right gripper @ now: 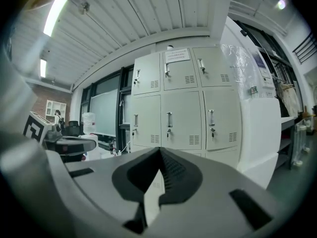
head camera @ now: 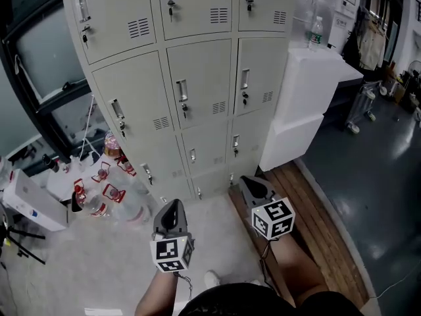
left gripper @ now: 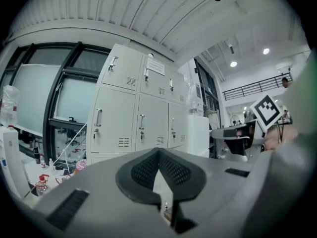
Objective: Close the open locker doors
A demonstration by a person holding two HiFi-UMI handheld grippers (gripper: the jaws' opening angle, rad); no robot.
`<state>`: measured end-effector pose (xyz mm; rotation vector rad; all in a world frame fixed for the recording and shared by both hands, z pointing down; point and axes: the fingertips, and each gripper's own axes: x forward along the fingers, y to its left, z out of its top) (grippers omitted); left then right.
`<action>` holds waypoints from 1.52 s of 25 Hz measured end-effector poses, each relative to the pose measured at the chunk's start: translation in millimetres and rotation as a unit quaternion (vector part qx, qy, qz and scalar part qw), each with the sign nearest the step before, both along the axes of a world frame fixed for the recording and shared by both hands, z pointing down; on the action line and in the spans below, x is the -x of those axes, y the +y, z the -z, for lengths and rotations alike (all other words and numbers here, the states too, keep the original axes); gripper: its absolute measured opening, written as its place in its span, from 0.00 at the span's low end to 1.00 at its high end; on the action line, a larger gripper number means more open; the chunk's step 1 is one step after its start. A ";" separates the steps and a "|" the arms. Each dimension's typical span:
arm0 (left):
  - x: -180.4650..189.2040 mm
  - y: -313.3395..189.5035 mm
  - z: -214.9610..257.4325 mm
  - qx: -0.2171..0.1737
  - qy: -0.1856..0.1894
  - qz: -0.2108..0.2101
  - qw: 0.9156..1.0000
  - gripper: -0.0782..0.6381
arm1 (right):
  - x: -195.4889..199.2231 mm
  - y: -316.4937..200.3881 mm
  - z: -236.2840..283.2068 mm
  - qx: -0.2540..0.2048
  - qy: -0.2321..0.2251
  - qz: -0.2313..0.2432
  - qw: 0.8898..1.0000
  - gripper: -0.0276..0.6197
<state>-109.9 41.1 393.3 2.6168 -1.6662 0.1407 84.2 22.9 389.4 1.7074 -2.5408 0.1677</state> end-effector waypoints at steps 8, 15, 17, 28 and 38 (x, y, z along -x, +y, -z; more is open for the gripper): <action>-54.2 53.0 5.0 -0.006 0.001 0.017 1.000 0.11 | -35.0 47.2 3.5 -0.007 0.003 0.042 0.999 0.04; -90.7 96.0 4.3 -0.006 -0.004 0.027 1.000 0.12 | -61.2 81.3 5.6 -0.015 -0.004 0.067 0.998 0.04; -98.3 105.3 4.6 -0.007 -0.004 0.031 0.999 0.12 | -66.5 89.3 4.6 -0.015 -0.006 0.074 0.997 0.04; -112.3 136.4 8.3 -0.012 -0.001 0.046 0.999 0.12 | -79.3 118.4 4.5 -0.017 -0.006 0.088 0.996 0.04; -121.7 147.3 9.8 -0.017 0.003 0.043 0.999 0.12 | -84.7 131.2 3.7 -0.019 -0.003 0.090 0.996 0.04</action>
